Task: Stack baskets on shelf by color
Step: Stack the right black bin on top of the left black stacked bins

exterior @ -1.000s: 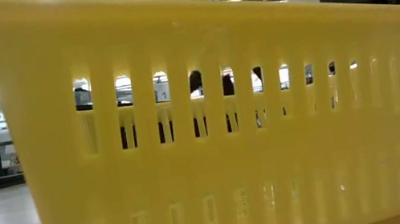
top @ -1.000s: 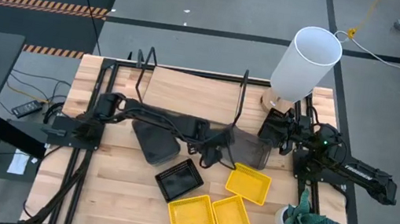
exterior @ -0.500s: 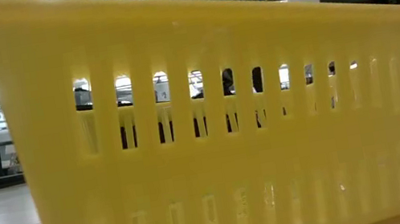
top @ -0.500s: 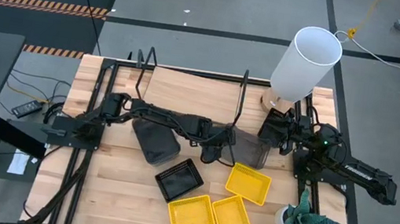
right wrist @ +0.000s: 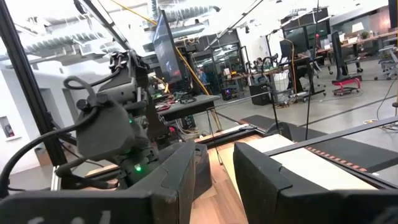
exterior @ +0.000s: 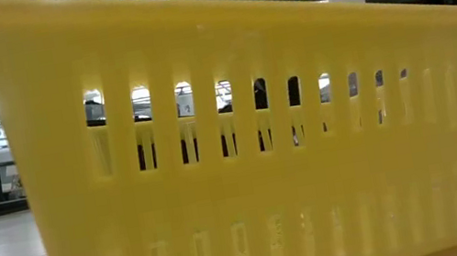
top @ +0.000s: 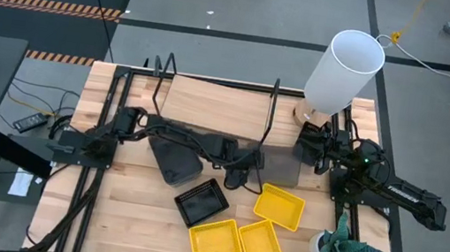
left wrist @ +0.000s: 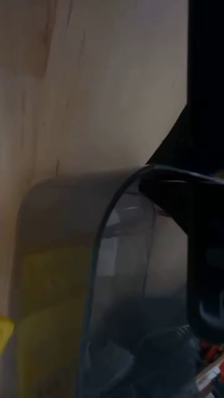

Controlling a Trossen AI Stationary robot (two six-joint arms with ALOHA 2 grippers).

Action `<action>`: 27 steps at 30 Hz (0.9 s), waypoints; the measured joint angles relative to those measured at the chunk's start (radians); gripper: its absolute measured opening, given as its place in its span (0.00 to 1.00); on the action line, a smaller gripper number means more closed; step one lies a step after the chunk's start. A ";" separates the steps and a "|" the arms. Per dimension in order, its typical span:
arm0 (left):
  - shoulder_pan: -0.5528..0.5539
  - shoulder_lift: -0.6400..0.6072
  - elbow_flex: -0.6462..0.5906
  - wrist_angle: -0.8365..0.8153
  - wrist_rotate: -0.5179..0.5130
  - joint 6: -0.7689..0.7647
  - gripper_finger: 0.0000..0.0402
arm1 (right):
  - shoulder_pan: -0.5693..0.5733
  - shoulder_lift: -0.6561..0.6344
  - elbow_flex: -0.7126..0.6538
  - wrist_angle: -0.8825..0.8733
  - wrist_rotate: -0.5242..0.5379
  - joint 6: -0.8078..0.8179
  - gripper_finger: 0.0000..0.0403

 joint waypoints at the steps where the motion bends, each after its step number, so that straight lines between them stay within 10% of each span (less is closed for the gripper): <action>1: -0.004 0.000 0.000 0.000 -0.012 -0.003 0.02 | 0.000 0.000 0.000 0.000 0.000 0.000 0.29; 14: -0.051 -0.161 0.000 -0.140 -0.061 -0.240 0.00 | 0.000 0.000 0.000 0.002 0.000 0.000 0.29; 27: -0.173 -0.371 0.001 -0.472 0.024 -0.895 0.00 | 0.000 0.000 0.000 0.013 0.003 0.000 0.29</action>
